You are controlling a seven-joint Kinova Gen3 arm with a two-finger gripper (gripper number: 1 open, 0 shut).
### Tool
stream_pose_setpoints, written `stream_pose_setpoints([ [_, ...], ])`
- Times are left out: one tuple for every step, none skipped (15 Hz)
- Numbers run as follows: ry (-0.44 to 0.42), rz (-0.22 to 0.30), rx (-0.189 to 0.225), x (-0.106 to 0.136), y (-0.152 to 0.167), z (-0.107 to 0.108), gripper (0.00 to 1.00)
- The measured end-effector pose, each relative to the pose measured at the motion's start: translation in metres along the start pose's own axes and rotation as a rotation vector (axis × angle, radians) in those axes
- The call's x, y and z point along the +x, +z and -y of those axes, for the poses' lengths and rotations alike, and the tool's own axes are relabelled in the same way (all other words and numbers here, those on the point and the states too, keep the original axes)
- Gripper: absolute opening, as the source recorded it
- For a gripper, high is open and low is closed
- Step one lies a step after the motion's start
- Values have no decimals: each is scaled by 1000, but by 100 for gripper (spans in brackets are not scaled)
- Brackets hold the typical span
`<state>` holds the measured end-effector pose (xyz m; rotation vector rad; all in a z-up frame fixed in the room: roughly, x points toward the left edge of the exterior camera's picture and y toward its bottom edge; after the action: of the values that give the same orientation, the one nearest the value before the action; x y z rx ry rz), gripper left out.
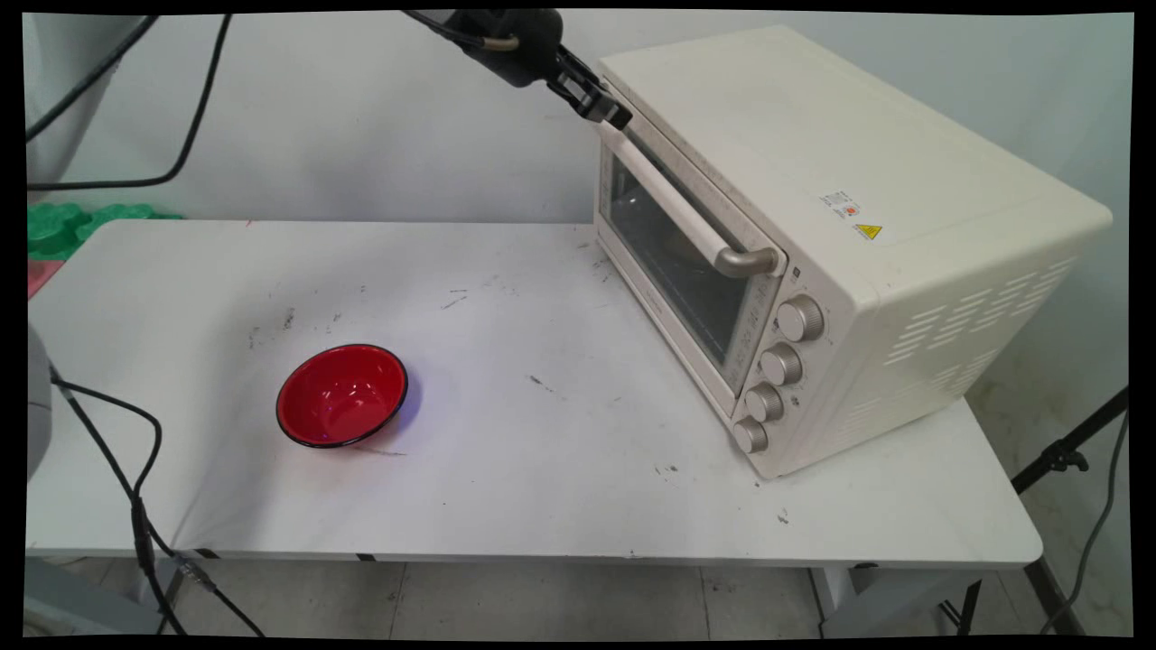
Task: Open the oven
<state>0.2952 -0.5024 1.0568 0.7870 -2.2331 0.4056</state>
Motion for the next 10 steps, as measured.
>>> stream_pose_setpoints([
  [0,4,2,1,3,0,0],
  [1,8,5,1,8,-1,0],
  [1,11,6,2,10,-1,0],
  [0,13,8,2,13,-1,0],
  [0,16,10,2,17,-2,0],
  [1,18,11,3,20,-2,0],
  [1,20,13,3,24,-3,0],
  [1,22,15,4,28,-3,0],
  [2,24,16,4,30,-3,0],
  [2,25,17,4,32,-3,0],
])
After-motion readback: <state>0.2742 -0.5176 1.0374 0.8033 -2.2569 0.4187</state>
